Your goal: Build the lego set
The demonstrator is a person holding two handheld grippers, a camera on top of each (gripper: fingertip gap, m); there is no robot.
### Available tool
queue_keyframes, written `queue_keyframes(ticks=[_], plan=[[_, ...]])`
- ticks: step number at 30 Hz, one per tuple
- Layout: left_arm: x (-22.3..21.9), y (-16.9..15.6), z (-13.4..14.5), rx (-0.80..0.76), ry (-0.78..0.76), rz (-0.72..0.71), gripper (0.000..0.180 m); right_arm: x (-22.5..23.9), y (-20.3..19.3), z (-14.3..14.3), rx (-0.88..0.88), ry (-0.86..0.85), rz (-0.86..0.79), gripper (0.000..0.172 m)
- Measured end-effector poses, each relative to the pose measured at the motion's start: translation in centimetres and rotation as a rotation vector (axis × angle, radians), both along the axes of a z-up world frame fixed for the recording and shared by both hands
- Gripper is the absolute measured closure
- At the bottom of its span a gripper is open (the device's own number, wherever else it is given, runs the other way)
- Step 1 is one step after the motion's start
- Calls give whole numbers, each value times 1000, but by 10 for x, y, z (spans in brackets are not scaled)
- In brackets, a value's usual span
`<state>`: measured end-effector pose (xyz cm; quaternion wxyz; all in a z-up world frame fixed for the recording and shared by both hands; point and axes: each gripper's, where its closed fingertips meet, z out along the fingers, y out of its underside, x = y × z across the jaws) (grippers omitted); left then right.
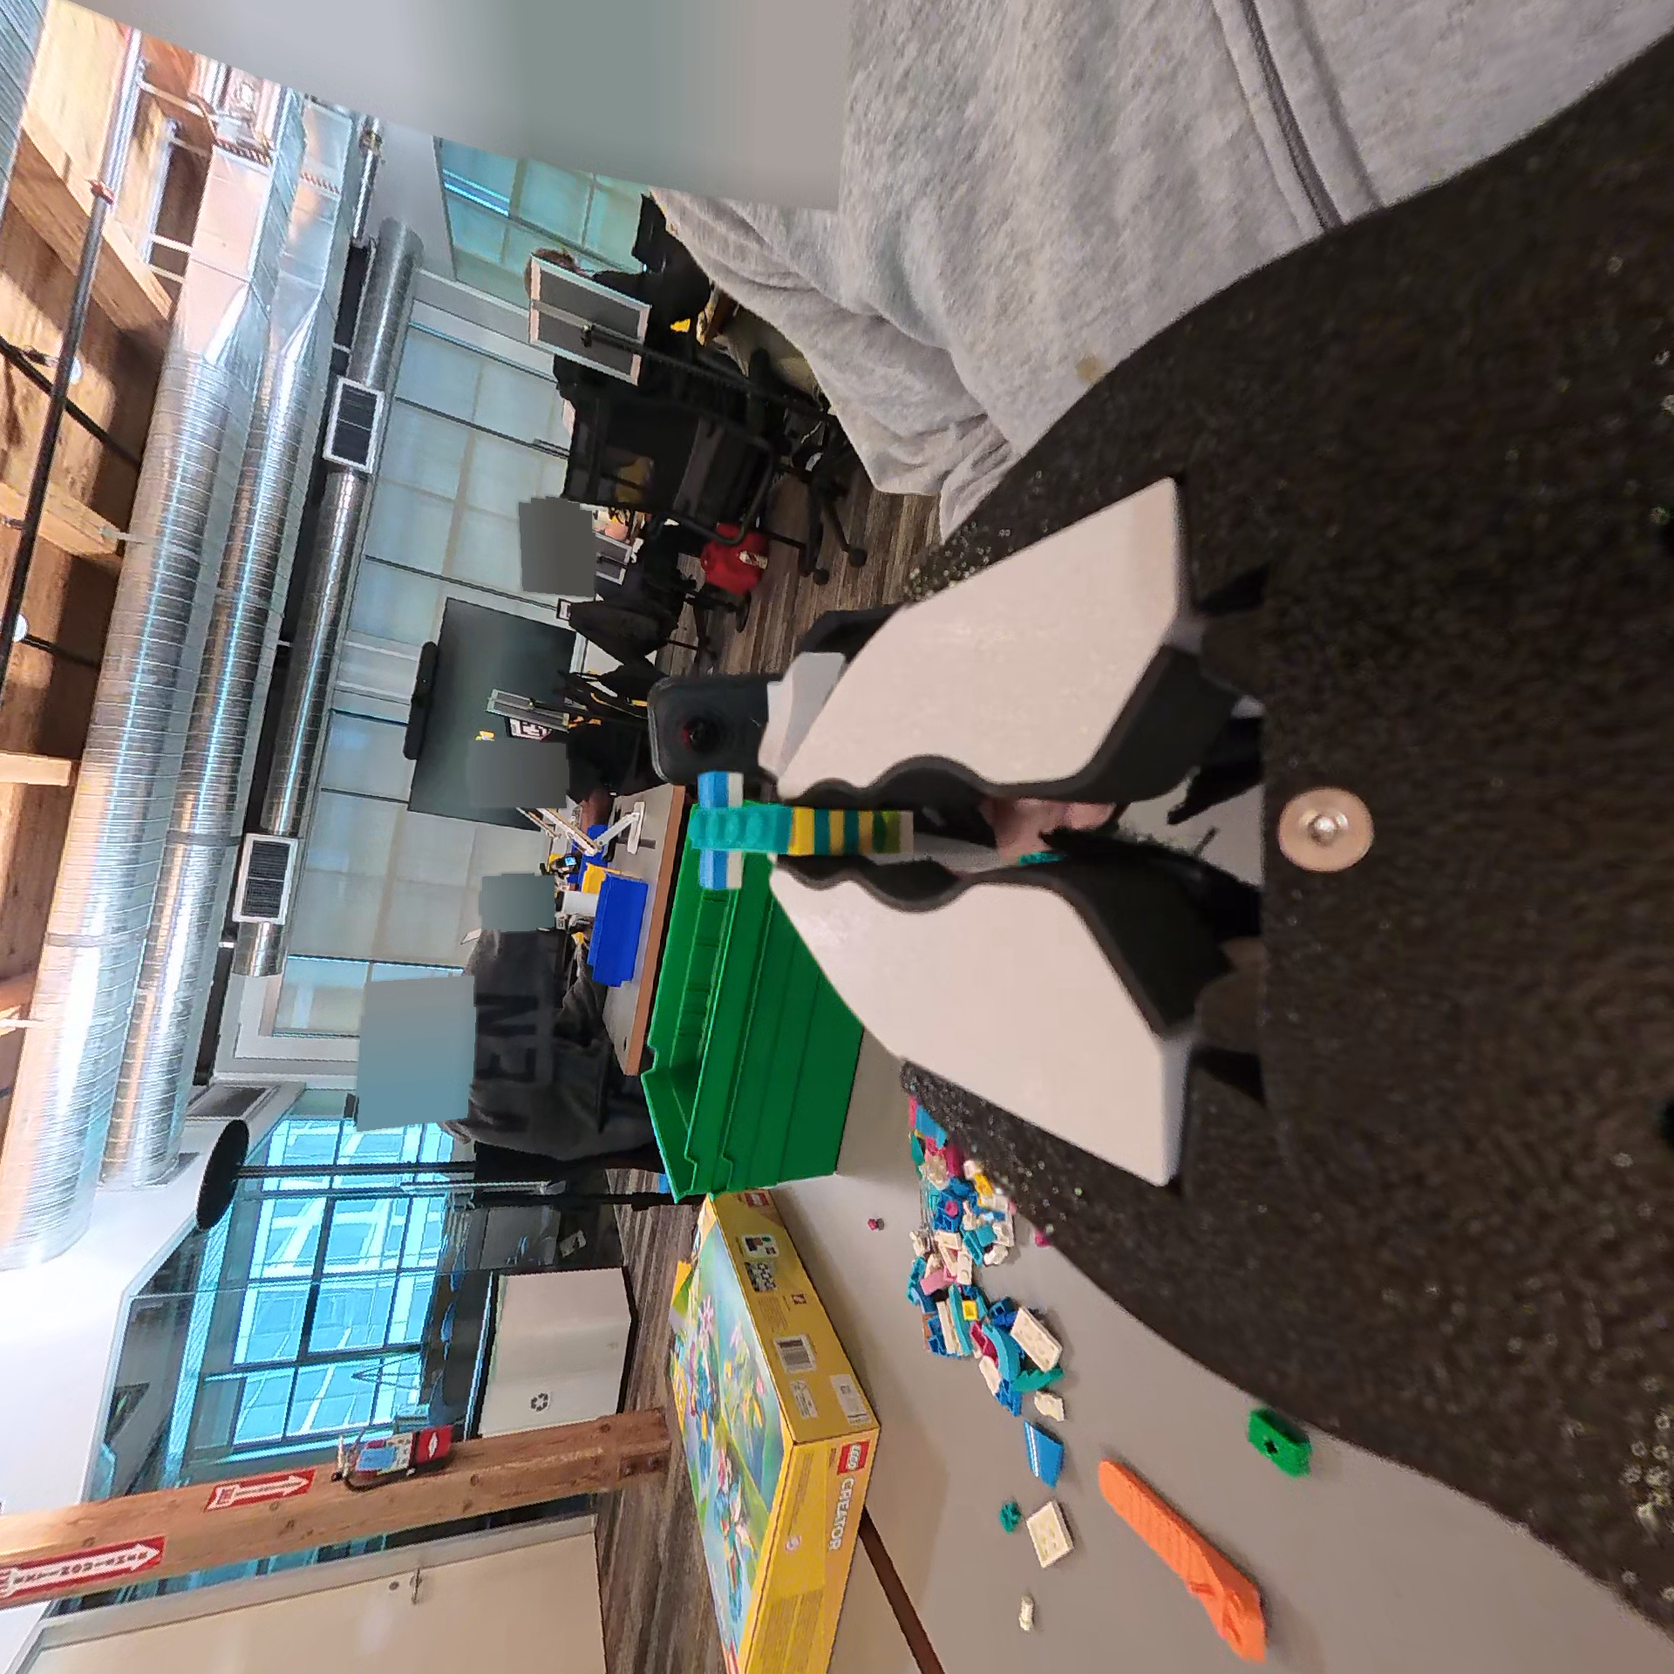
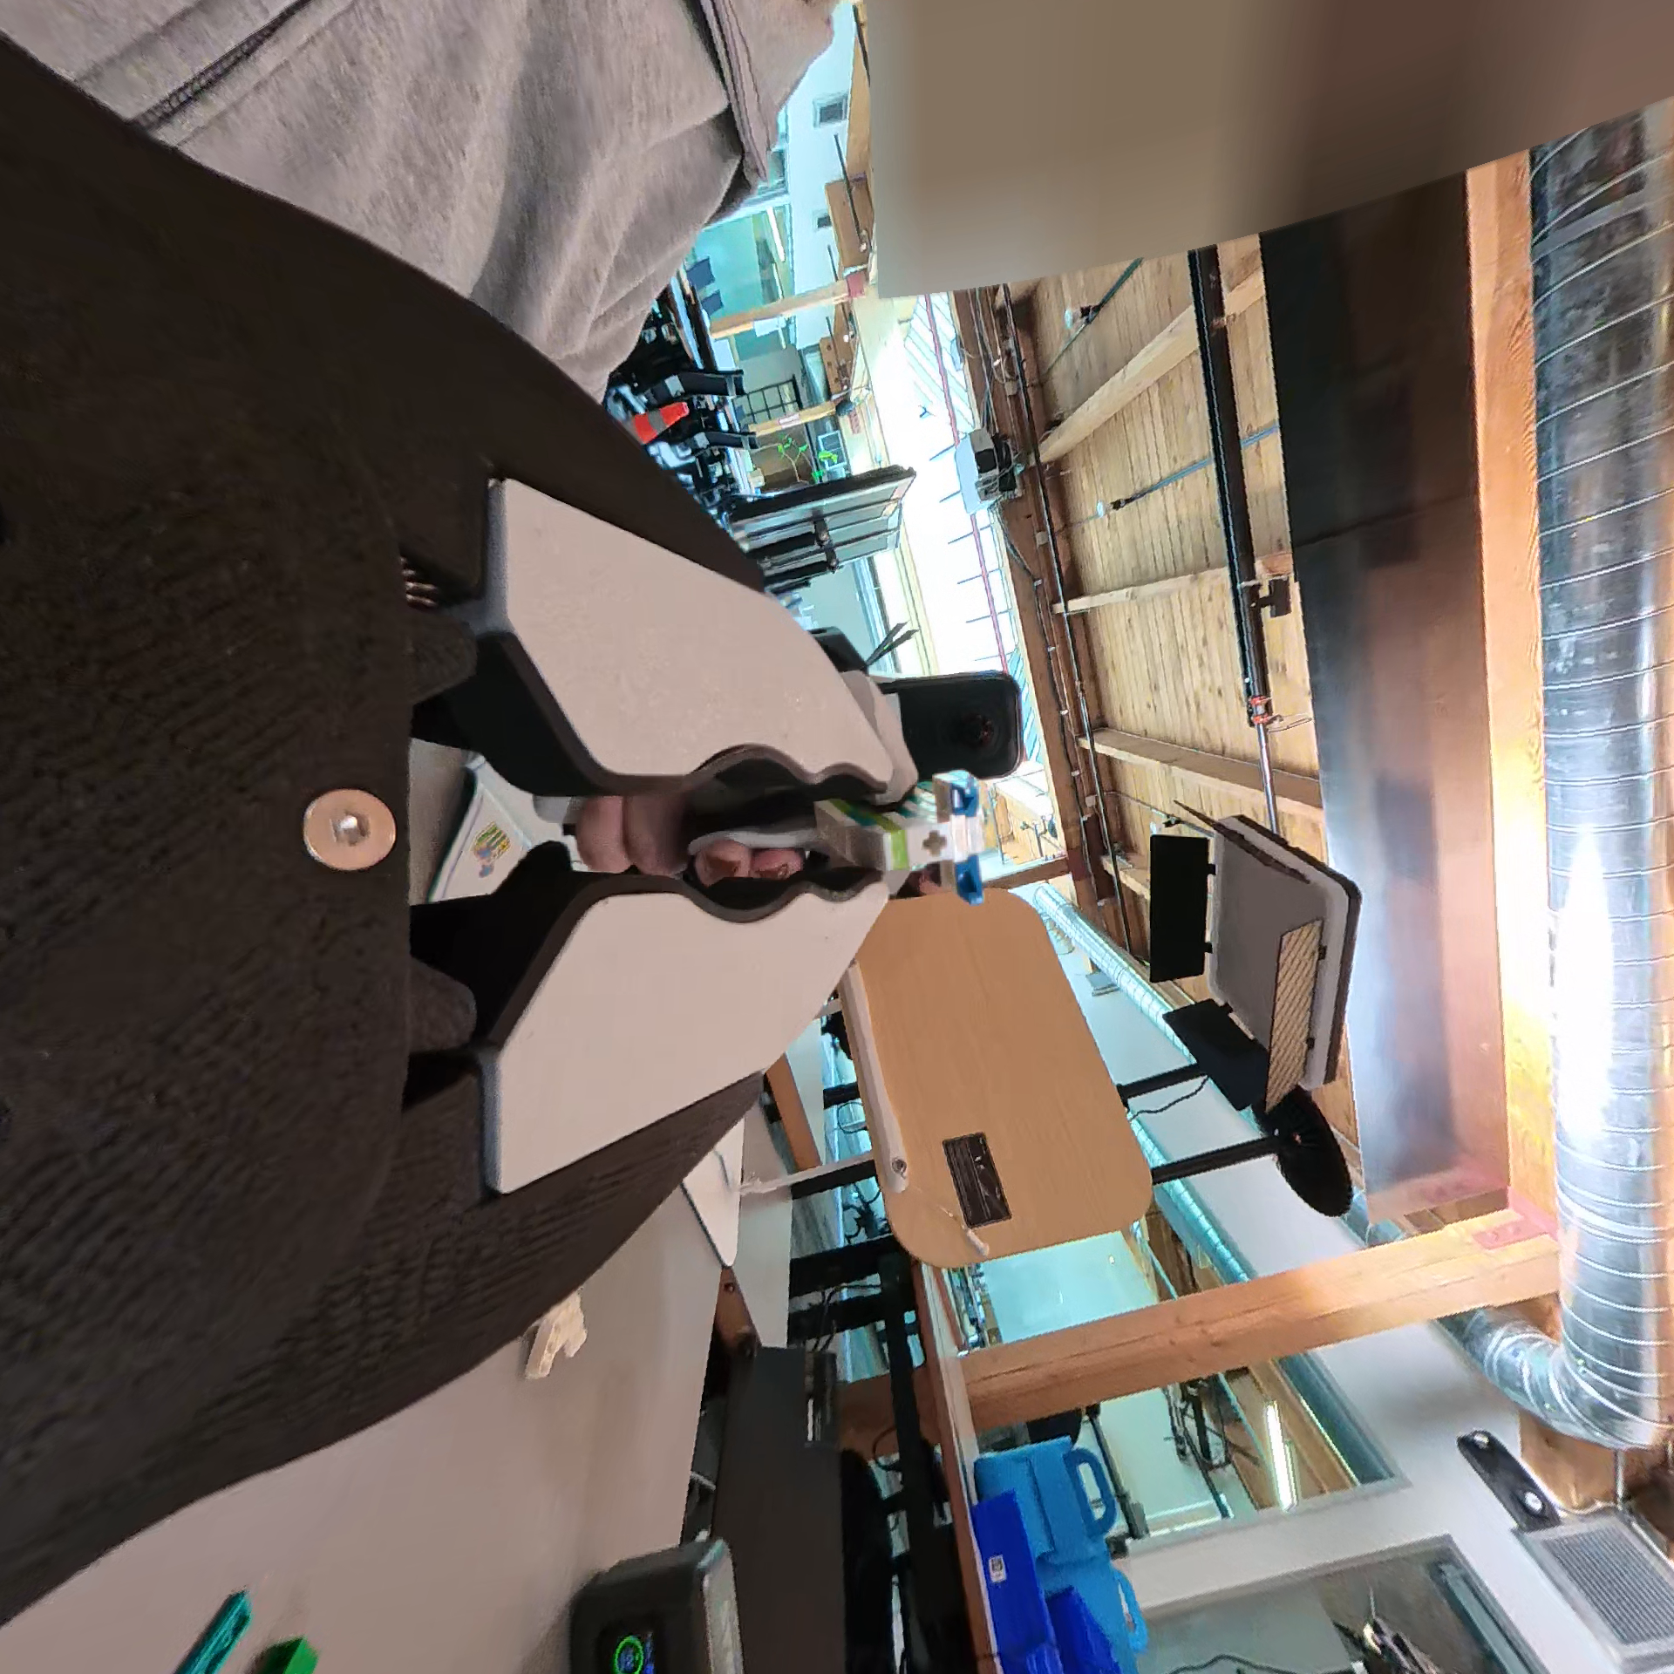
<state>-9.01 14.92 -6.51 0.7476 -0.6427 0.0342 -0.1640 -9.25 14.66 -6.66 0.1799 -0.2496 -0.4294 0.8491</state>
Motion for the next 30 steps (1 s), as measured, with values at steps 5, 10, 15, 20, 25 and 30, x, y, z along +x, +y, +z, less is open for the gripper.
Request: queue_keyframes(ticks=[5, 10, 15, 20, 25, 30], plan=[[5, 3, 0, -5, 10, -9, 172, 0, 2, 5, -52, 7, 25, 161], [8, 4, 1, 10, -12, -24, 172, 3, 2, 7, -82, 20, 61, 163], [9, 5, 1, 1, -24, -38, 172, 5, 2, 6, -113, 22, 93, 164], [12, 6, 2, -8, -48, -58, 172, 9, 3, 8, -159, 47, 128, 165], [15, 7, 2, -15, -54, -58, 172, 13, 4, 10, -209, 71, 153, 165], [19, 8, 6, 14, 8, -27, 170, 16, 6, 13, -264, 78, 190, 165]])
